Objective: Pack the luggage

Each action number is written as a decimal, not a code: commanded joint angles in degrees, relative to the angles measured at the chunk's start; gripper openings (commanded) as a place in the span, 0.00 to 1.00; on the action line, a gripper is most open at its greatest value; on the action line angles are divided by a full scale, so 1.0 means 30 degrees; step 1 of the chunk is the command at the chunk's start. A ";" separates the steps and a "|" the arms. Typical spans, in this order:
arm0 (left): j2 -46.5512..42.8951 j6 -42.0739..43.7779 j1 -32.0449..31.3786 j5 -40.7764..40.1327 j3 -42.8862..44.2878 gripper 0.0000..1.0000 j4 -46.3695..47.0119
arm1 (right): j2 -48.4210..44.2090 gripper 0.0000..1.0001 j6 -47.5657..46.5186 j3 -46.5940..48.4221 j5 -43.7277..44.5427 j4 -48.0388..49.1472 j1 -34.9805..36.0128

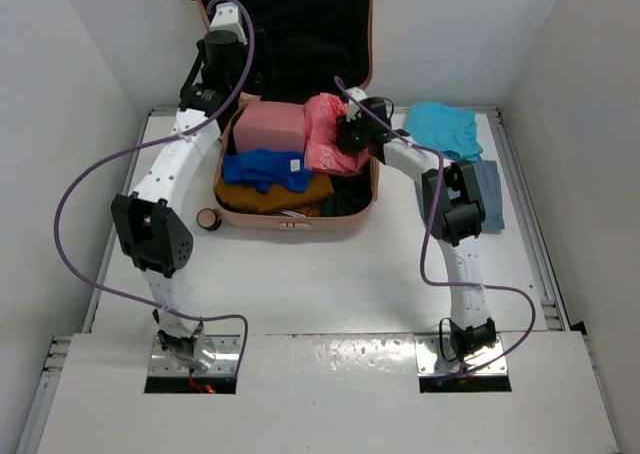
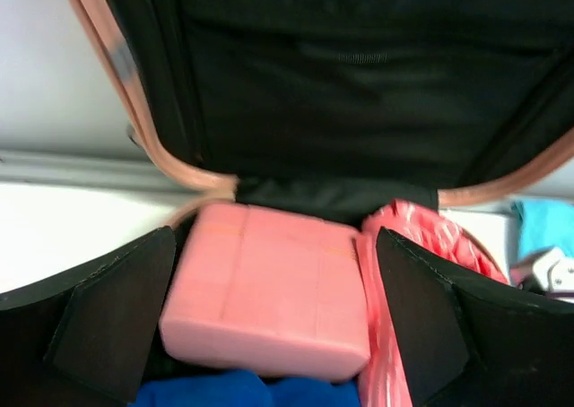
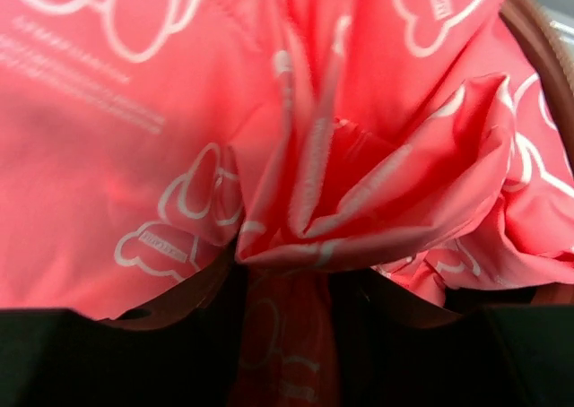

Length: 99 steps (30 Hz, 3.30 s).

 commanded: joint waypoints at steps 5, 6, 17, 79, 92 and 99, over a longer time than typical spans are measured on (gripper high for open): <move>-0.1890 0.1764 0.0183 -0.1776 -0.1361 1.00 0.1718 | -0.1268 0.49 -0.2173 -0.1426 0.1562 -0.5959 0.1151; -0.1892 0.1764 0.0415 -0.1776 -0.1362 1.00 0.1718 | -0.1211 0.55 -0.2231 -0.1165 0.1708 -0.5959 0.1151; -0.2829 0.1996 0.1148 -0.1776 -0.2620 1.00 0.2126 | -0.3869 0.60 -0.3901 0.2882 -0.0224 -0.6775 -0.0548; -0.7224 0.2908 0.2644 -0.3651 -0.8687 1.00 0.3183 | -0.8038 0.86 0.0521 -0.8633 1.1324 -0.8303 -0.2425; -0.6697 0.2731 0.2820 -0.3095 -0.8101 1.00 0.2802 | -0.5019 0.63 0.1225 -0.6875 0.8275 -0.9649 -0.4237; -0.6347 0.2555 0.2820 -0.2921 -0.7720 1.00 0.2626 | -0.4433 0.29 0.1314 -0.7578 0.6139 -1.0439 -0.5554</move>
